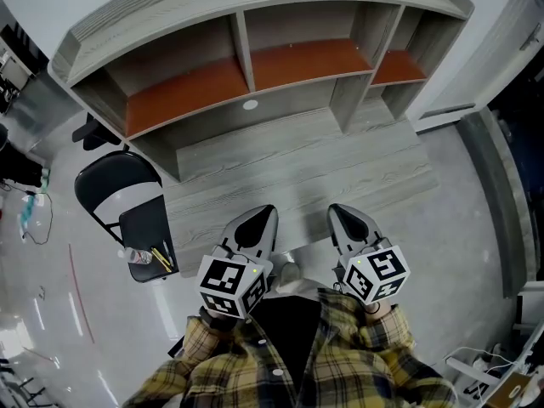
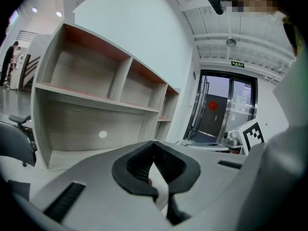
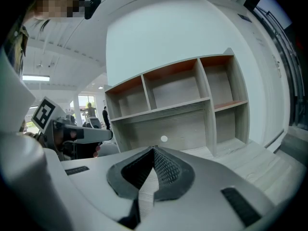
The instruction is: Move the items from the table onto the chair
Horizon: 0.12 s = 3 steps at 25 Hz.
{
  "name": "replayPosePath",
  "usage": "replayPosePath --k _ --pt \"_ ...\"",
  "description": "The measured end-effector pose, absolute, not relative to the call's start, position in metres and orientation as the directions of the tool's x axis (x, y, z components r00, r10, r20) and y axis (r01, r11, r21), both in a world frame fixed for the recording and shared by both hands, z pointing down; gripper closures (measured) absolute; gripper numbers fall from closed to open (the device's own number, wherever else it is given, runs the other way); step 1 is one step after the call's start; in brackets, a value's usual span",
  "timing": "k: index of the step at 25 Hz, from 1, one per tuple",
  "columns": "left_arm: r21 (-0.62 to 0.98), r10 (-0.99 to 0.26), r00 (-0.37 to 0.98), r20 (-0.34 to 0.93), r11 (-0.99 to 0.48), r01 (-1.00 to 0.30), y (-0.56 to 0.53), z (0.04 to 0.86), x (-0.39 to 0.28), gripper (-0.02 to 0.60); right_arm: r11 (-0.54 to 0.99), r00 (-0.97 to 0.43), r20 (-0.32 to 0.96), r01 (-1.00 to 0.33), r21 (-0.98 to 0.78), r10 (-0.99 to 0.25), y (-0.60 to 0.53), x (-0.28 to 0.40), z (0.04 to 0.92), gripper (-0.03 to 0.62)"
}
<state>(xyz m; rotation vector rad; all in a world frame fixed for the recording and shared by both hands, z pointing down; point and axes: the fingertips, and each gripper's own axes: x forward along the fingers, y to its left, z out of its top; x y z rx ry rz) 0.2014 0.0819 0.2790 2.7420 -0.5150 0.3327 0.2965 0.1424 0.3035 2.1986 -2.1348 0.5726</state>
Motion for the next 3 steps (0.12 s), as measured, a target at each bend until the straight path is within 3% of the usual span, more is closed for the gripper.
replayPosePath --k 3 --pt "0.28 -0.306 0.905 0.296 -0.878 -0.389 0.0918 0.2838 0.2013 0.577 -0.06 -0.011 0.283 -0.968 -0.244 -0.959 0.1531 0.2942 0.3078 0.577"
